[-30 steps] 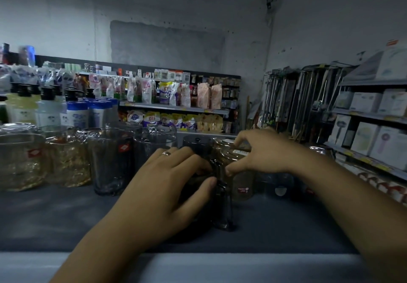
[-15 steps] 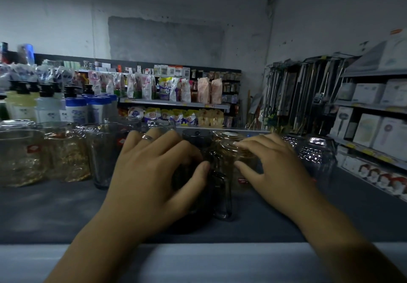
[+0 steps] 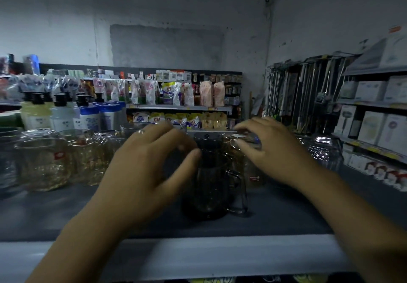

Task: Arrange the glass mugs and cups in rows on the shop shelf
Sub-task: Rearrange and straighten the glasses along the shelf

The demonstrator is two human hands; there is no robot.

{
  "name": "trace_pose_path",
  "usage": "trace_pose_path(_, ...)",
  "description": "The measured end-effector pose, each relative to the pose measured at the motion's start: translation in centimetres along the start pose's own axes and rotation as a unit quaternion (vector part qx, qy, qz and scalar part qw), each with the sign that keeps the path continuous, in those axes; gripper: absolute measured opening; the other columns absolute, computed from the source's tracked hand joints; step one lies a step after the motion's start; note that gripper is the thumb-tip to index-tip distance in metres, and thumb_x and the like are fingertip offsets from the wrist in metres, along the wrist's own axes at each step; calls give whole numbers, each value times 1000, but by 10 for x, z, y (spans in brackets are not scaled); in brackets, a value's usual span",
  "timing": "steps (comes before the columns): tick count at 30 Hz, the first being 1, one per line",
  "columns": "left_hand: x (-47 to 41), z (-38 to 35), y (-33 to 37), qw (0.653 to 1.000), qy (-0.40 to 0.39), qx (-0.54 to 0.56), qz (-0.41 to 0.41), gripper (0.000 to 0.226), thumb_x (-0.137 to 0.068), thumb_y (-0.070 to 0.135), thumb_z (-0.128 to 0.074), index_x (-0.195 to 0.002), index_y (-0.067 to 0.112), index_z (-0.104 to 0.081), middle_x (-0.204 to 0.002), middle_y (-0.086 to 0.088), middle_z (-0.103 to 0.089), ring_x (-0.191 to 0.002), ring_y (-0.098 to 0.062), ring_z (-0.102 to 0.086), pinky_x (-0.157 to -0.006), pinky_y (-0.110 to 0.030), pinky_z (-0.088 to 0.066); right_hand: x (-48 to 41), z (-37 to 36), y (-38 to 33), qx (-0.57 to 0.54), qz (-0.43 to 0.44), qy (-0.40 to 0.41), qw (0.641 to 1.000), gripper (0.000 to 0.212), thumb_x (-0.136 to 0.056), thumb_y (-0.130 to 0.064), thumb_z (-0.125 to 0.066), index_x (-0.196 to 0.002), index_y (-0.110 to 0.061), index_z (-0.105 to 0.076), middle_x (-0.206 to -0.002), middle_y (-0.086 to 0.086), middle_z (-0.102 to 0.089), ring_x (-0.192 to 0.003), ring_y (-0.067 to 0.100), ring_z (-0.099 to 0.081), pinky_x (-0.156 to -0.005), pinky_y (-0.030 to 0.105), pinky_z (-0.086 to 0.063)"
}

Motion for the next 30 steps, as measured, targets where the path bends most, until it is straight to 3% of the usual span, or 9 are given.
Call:
trace_pose_path(3,-33,6,-8,1000,-10,-4,-18,28,-92,52,-45,-100,32,-63,-94,14,-58,-78,-1,-56,-68,-32,-54,-55,-32,-5,-74,-41,-134,987,30,-95,-37,-67,-121,-23,-66,-115,-6,-67,-99,5,-61,-92,31,-53)
trace_pose_path(7,-80,-15,-39,996,-86,-32,5,29,-96,53,-43,-99,31,-62,-94,13,-63,-81,-3,-59,-78,-36,-56,-109,-89,-7,6,-49,-294,955,50,-90,-50,-69,-128,-18,-62,-124,2,-64,-108,18,-62,-98,41,-52)
trace_pose_path(10,-110,-31,-56,993,-116,-33,6,30,-98,50,-47,-102,26,-65,-95,8,-67,-80,-5,-61,-72,-30,-52,-126,-119,4,57,-71,-349,933,47,-87,-55,-70,-119,-20,-67,-117,0,-66,-102,18,-63,-94,40,-54)
trace_pose_path(12,-129,-38,-68,991,-130,-37,8,29,-99,46,-50,-105,23,-66,-99,5,-69,-82,-10,-63,-75,-33,-53,-130,-131,4,87,-77,-384,916,51,-85,-60,-70,-117,-20,-67,-115,-1,-64,-100,19,-62,-90,39,-55)
trace_pose_path(16,-153,-56,-88,988,-153,-20,30,28,-100,40,-54,-110,17,-67,-103,-2,-72,-87,-17,-67,-83,-42,-58,-133,-141,1,136,-79,-446,881,49,-90,-57,-65,-117,-15,-63,-99,-2,-57,-85,16,-57,-68,32,-49)
trace_pose_path(19,-155,-66,-99,988,-148,11,48,26,-99,37,-56,-108,16,-68,-101,-4,-72,-86,-17,-67,-83,-42,-58,-131,-147,6,123,-103,-476,865,51,-91,-52,-67,-129,-18,-60,-99,-4,-54,-90,17,-56,-78,37,-52)
trace_pose_path(22,-151,-73,-105,985,-161,27,56,24,-98,35,-58,-106,15,-69,-99,-4,-71,-86,-18,-67,-83,-42,-58,-132,-149,10,86,-119,-471,870,55,-86,-47,-75,-129,-15,-60,-107,0,-58,-101,22,-62,-84,40,-60)
trace_pose_path(25,-151,-67,-109,988,-133,45,68,20,-98,31,-59,-104,15,-69,-96,-4,-71,-84,-16,-66,-80,-37,-58,-141,-141,9,40,-107,-426,897,55,-75,-50,-83,-115,-16,-68,-110,3,-64,-101,26,-66,-76,43,-64)
trace_pose_path(30,-148,-57,-111,991,-107,40,69,22,-96,17,-57,-116,16,-66,-104,-1,-67,-86,-13,-65,-69,-30,-53,-161,-86,2,14,-58,-247,967,55,-74,-56,-82,-114,-20,-69,-109,-1,-66,-94,17,-65,-76,34,-58)
Point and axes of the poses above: each hand's wrist, its own x-axis away from the middle knuckle, its own z-axis out of the back of the hand, y = z × x, the point moved 10 cm from there along -x, towards the middle knuckle
